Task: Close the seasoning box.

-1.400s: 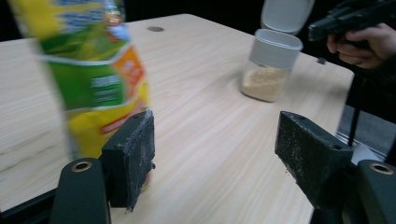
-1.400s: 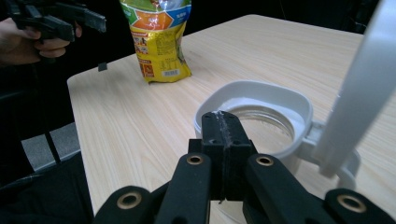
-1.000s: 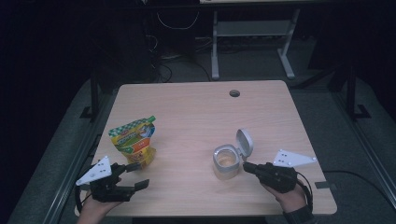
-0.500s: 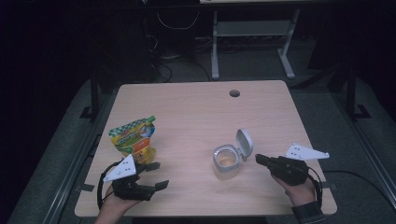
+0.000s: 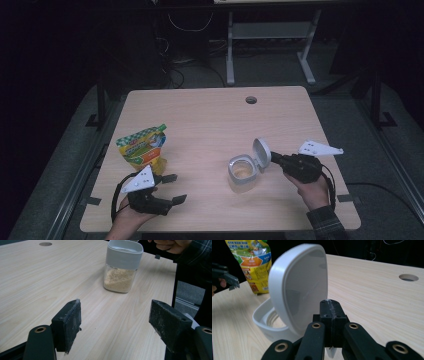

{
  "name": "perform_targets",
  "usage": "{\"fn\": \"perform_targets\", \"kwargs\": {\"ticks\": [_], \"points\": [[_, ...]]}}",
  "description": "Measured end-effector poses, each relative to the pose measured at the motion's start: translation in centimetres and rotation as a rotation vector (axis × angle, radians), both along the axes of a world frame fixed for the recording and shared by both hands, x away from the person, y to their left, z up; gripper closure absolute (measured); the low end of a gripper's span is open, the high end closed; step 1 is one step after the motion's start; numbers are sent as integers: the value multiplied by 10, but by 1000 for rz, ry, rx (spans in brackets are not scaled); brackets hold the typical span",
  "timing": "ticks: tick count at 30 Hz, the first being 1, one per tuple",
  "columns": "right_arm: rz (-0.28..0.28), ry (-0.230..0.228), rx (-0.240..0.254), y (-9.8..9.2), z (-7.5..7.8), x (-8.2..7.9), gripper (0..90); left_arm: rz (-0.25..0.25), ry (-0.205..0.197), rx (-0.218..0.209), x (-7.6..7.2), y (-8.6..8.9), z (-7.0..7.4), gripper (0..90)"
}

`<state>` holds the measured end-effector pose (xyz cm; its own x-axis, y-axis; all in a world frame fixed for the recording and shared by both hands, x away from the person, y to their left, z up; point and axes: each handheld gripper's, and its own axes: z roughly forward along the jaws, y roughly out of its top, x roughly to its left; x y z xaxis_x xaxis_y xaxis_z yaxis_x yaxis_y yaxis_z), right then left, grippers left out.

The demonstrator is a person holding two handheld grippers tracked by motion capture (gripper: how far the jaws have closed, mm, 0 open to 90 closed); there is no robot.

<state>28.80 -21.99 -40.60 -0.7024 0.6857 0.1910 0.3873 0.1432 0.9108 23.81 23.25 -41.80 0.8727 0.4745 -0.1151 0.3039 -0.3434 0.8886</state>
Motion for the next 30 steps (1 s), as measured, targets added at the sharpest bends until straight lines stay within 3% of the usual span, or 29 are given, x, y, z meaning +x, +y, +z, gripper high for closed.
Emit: {"fn": "perform_targets", "kwargs": {"ticks": [16, 30], "points": [[37, -33, 15, 13, 12, 0, 899, 5, 9, -13, -1, 3, -1, 246], [82, -28, 1, 28, 10, -2, 899, 0, 13, -17, -2, 2, -1, 247]]}}
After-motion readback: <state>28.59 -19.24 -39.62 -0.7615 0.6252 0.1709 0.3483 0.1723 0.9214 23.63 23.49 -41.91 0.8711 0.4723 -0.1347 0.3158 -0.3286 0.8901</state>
